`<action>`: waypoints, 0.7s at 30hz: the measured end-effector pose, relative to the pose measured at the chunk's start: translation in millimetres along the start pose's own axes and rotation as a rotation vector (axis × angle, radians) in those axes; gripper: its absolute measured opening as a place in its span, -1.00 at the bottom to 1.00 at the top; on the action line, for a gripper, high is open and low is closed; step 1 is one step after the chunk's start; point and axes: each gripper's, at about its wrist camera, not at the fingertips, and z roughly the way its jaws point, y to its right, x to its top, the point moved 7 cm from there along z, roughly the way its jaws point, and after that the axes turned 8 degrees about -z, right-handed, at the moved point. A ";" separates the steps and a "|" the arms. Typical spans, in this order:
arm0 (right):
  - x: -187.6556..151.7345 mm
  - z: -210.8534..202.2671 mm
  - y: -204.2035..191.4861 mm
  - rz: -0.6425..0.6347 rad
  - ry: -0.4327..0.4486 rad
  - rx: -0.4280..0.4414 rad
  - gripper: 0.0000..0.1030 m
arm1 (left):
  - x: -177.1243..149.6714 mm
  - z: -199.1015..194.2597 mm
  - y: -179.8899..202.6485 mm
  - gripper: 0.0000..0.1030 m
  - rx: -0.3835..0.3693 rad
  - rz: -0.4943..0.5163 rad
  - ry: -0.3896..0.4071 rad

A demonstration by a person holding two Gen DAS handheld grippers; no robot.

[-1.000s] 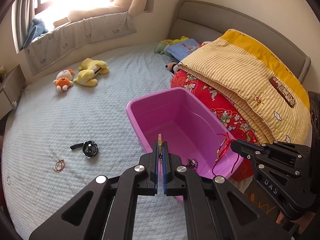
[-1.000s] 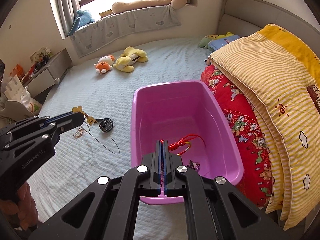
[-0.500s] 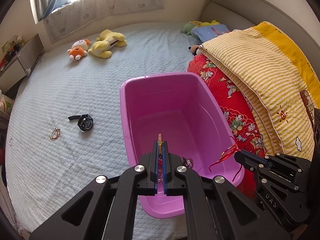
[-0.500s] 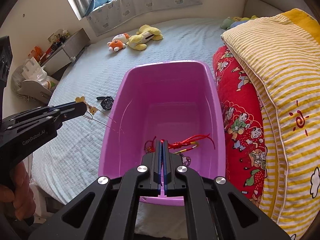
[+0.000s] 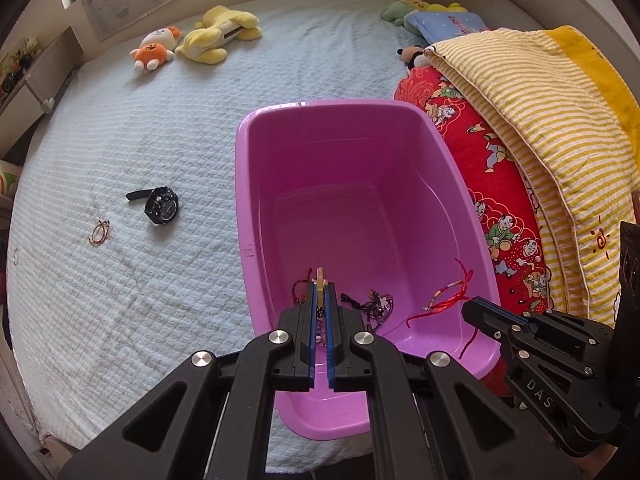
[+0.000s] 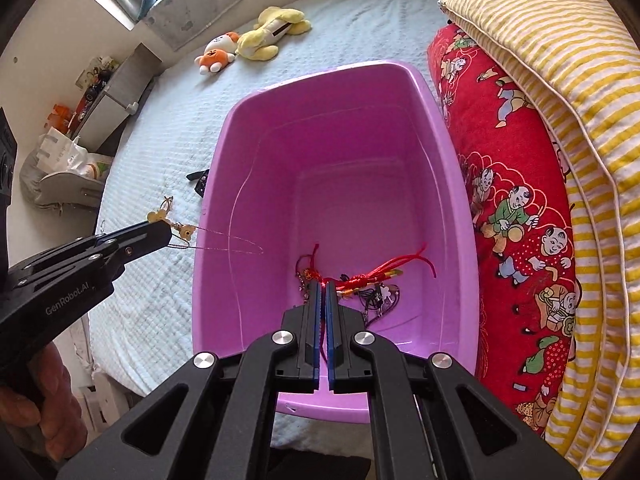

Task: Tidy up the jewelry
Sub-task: 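Carry both held pieces over the pink tub and lower them inside, then open both tools to release the bracelet and gold chain into the tub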

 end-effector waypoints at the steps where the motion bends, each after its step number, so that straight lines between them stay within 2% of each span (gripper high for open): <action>1: 0.3 2.3 1.1 0.006 -0.014 -0.005 -0.69 | -0.2 2.6 -0.7 -0.76 0.004 -0.002 -0.014; 2: -0.5 4.8 2.7 0.018 -0.034 -0.010 -0.43 | -0.2 5.3 -1.8 -0.40 0.009 -0.004 -0.026; 3: -2.2 6.8 3.8 0.032 -0.052 -0.011 -0.02 | -0.6 6.9 -3.2 -0.16 0.015 -0.008 -0.034; 4: -3.1 8.0 4.6 0.045 -0.060 -0.007 0.02 | -0.4 7.0 -5.0 0.35 0.022 -0.016 -0.032; 5: -3.3 8.3 5.2 0.052 -0.064 -0.007 0.02 | 0.7 4.9 -6.8 0.51 0.023 -0.023 -0.017; 8: -5.0 8.0 6.9 0.059 -0.081 -0.025 0.08 | 1.6 2.9 -9.0 0.57 0.025 -0.019 -0.014; 15: -8.3 7.2 5.4 0.090 -0.119 -0.004 0.20 | 1.0 0.8 -18.5 0.62 0.033 -0.043 -0.026; 21: -7.9 3.0 -2.4 0.082 -0.121 0.000 0.20 | -0.1 -9.0 -23.4 0.63 0.032 -0.040 -0.008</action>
